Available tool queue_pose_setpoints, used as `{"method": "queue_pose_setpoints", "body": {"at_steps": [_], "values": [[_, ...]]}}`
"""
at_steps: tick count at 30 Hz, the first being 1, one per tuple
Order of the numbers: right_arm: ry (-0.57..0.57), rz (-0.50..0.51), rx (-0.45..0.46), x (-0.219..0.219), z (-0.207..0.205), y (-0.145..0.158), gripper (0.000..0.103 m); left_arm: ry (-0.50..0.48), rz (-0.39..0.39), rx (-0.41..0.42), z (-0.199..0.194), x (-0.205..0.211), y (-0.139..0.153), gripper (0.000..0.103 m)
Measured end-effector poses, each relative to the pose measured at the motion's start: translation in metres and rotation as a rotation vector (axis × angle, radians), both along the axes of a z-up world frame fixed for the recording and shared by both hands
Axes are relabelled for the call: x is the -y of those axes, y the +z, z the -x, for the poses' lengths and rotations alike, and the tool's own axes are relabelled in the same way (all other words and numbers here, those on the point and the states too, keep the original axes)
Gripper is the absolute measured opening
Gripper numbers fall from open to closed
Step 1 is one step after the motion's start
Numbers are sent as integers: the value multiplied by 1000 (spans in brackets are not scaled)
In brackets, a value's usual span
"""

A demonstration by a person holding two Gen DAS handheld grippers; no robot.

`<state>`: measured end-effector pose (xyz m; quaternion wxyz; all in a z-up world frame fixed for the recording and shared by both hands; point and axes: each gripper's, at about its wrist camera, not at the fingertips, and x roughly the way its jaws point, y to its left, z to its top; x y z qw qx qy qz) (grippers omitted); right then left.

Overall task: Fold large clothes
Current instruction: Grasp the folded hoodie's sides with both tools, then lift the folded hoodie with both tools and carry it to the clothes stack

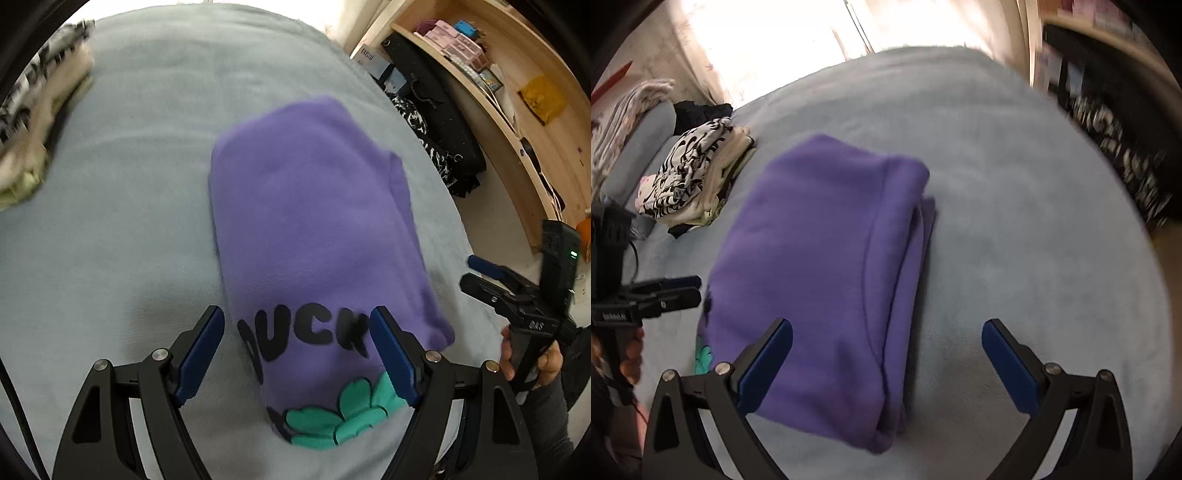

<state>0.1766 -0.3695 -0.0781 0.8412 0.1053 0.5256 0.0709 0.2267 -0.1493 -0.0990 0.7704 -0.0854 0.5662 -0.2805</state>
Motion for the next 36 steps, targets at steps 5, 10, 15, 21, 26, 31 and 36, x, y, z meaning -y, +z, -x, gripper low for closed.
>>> {"method": "queue_pose_setpoints", "body": {"at_steps": [5,10,15,21,26,31,36], "values": [[8,-215,-88,20,-13,-42,102,23,80,-42,-12,3,-27,92],[46,-374,-133,24,-26,-77,103,47,162,-87,-23,8,-49,103],[121,-454,-109,14,-39,-91,103,34,204,-84,-29,14,-61,103],[185,-528,-97,-5,-63,-103,103,13,246,-87,-37,19,-74,103],[204,-567,-97,-6,-68,-110,103,-5,283,-96,-45,30,-86,103],[187,-569,-105,-5,-69,-112,103,-23,300,-149,-56,40,-97,103],[171,-567,-112,-5,-71,-113,103,-35,305,-195,-59,43,-107,103]]}}
